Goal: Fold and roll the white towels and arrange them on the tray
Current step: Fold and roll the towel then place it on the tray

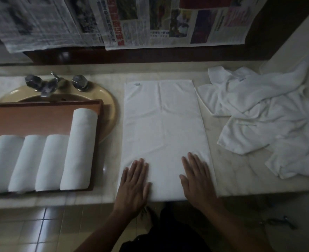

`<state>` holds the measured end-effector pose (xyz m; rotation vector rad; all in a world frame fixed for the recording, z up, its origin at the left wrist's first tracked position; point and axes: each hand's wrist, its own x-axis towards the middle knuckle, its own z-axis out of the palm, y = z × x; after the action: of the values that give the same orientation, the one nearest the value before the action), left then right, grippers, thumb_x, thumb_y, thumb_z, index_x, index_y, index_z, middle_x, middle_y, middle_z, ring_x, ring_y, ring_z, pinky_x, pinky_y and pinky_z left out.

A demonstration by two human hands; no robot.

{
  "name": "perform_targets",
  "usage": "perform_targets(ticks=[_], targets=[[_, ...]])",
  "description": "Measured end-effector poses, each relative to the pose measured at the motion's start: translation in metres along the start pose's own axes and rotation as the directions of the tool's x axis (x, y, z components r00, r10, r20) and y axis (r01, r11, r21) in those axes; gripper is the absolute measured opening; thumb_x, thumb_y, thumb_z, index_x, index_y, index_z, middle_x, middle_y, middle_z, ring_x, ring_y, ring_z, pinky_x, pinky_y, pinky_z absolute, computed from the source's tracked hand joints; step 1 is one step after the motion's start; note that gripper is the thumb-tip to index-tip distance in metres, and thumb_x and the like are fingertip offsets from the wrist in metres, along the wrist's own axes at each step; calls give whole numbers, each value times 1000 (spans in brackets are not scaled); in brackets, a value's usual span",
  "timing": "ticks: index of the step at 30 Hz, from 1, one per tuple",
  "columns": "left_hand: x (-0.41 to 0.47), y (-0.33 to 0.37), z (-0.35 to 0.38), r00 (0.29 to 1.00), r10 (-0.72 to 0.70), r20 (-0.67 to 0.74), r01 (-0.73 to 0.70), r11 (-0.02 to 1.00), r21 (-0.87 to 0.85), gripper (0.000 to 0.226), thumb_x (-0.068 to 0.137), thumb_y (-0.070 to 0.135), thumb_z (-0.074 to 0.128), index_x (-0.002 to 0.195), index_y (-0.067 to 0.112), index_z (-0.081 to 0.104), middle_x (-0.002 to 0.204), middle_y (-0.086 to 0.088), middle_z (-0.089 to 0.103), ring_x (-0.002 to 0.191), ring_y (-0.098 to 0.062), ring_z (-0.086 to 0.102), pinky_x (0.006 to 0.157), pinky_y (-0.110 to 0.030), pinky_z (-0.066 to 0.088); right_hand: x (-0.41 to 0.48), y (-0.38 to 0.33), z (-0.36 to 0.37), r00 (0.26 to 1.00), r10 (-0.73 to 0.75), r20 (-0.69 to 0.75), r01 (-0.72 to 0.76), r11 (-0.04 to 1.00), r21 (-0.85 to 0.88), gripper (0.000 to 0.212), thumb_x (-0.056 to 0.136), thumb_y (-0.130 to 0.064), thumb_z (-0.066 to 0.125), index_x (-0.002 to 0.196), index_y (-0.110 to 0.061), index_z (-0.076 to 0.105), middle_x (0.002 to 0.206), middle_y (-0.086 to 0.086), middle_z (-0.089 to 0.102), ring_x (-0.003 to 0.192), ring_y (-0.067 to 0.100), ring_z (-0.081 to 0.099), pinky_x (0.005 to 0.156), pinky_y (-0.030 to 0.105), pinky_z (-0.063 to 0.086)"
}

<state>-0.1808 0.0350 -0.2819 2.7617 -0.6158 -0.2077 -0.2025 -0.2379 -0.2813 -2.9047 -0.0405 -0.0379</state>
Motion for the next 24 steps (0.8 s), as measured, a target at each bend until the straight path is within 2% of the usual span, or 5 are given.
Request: perform_targets(ticks=[9,11,14,18,24], targets=[[-7,1,-1,1000,6,17,-6,1000,0,66,109,45,25,165,16,5,173,-7,-3,159,-24,-4,127,-49,6,-7,-5,-1,999,16,27,-17,1000,25,62,104,-45,39,159,-18,36,169,6,26,156,25,21,123,51,25],[1,4,-7,999,-27,29,28,999,-31,66,104,43,33,163,14,22,171,-12,15,158,-30,12,125,-53,18,1,-2,-6,999,12,33,-14,999,41,59,99,-44,46,151,-16,50,161,9,40,148,29,36,118,50,35],[21,19,-18,994,-102,-35,97,986,-133,54,90,36,46,137,12,58,147,-14,53,140,-37,47,110,-54,44,25,5,-16,999,42,8,-43,991,128,49,92,-38,53,132,-13,66,143,11,59,129,31,54,105,49,50],[53,54,-30,981,-116,-156,79,971,-227,39,90,30,53,126,21,66,131,-3,61,126,-25,52,103,-38,43,77,21,-36,996,92,-14,-85,959,272,35,93,-23,62,125,-11,68,132,10,63,123,31,57,106,42,47],[121,113,-29,976,-147,-159,95,950,-299,34,92,22,62,126,21,65,126,2,64,117,-20,55,96,-35,49,181,60,-71,994,86,-70,-57,938,343,29,91,-11,67,121,-9,68,125,10,65,116,30,60,101,34,44]])
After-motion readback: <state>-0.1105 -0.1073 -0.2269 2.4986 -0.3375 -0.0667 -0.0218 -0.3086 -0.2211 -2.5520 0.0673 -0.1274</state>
